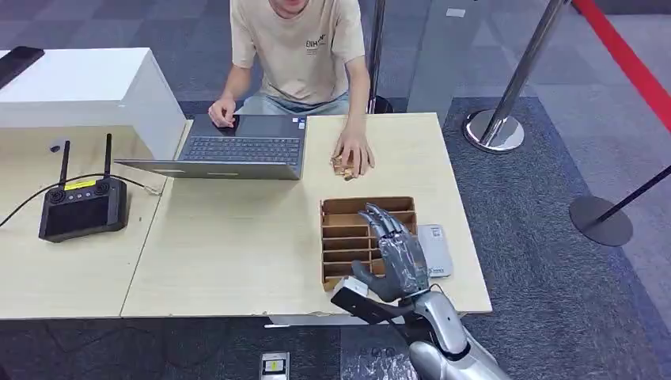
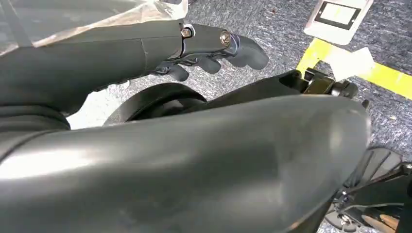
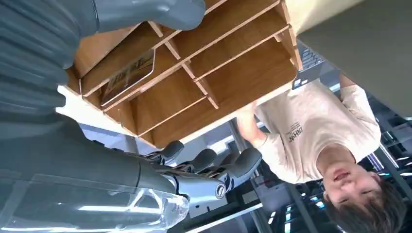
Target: Pass the card to the sensor for recognition and then transmit it.
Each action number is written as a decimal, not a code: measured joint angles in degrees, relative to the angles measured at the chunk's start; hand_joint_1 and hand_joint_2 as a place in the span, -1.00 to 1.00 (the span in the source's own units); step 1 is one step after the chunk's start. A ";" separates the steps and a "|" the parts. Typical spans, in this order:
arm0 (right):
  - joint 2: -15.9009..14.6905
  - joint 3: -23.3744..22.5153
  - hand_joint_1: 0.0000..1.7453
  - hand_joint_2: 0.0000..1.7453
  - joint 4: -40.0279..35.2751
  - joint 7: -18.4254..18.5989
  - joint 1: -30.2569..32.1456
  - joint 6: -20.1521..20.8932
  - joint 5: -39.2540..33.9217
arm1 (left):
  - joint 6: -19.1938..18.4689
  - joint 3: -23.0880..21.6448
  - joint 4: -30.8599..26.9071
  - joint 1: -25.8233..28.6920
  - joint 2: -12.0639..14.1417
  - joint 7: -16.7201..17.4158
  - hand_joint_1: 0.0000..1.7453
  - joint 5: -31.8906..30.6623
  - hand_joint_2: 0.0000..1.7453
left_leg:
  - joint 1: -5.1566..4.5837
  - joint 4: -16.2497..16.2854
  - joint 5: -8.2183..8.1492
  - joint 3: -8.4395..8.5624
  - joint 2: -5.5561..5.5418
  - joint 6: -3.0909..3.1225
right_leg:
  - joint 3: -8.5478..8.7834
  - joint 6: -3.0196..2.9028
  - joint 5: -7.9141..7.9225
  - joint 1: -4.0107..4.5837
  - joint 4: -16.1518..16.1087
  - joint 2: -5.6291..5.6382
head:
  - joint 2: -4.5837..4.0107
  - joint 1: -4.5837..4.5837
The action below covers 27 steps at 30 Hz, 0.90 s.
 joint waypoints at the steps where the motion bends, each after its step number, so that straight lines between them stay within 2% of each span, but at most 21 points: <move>1: -0.04 0.00 -0.54 1.00 -0.02 0.22 0.09 -0.15 0.11 | 0.00 0.00 0.00 0.02 0.00 0.00 -1.00 0.00 -1.00 | 0.00 0.00 0.00 0.00 0.00 0.00 | 0.00 0.00 0.00 0.00 0.00 0.00 | 0.00 0.00; 18: -0.46 -0.07 -0.54 1.00 -0.04 0.42 1.09 -0.66 0.76 | 0.00 0.00 0.00 0.05 0.00 0.00 -1.00 -0.20 -1.00 | 0.00 0.00 0.00 0.02 0.01 0.00 | 0.02 0.00 0.00 0.00 0.00 0.00 | 0.00 0.00; 27: -1.05 -0.15 -0.26 1.00 0.33 2.30 1.21 -0.07 3.87 | -0.48 0.00 0.00 0.06 0.00 0.22 -1.00 -0.35 -1.00 | 0.00 0.00 0.00 0.02 0.01 0.00 | 0.02 0.00 0.00 0.00 0.00 0.00 | 0.00 0.00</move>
